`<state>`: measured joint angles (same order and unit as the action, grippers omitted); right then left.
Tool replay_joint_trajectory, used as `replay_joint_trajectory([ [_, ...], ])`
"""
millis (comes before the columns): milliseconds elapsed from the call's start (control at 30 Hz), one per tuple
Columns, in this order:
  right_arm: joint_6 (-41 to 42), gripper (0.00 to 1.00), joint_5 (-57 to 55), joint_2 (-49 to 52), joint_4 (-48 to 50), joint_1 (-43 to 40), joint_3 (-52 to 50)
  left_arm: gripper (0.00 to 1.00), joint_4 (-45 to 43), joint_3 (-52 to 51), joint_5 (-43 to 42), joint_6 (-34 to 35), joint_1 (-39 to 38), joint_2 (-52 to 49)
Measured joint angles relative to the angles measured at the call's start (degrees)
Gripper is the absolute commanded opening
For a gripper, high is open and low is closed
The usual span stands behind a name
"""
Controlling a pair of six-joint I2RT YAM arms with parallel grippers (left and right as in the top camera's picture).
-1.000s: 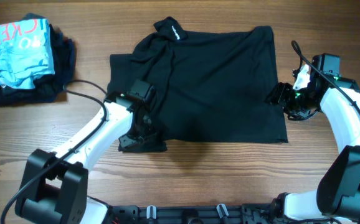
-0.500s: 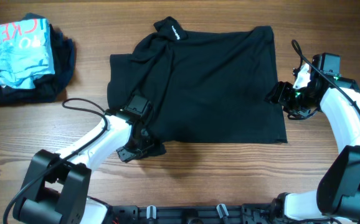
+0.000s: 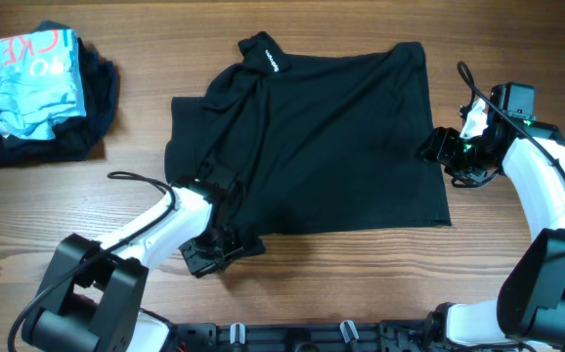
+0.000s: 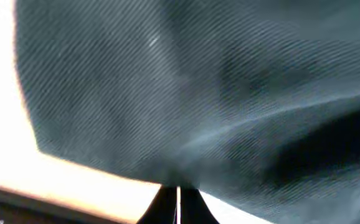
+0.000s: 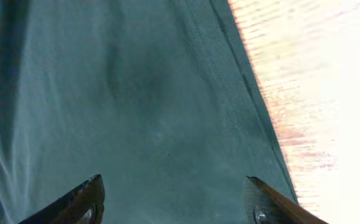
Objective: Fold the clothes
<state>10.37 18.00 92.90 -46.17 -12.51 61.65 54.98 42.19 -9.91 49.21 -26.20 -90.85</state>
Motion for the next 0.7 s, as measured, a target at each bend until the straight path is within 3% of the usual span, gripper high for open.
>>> replay_joint_trajectory([
  [533,-3.43,0.63,1.55,0.0,-0.87,3.23,7.02,0.04,5.03,13.2,3.91,-5.66,3.67,4.79],
  [700,-4.68,0.65,1.53,0.0,1.73,6.62,9.92,0.04,-8.2,13.84,7.06,-6.6,3.67,7.23],
])
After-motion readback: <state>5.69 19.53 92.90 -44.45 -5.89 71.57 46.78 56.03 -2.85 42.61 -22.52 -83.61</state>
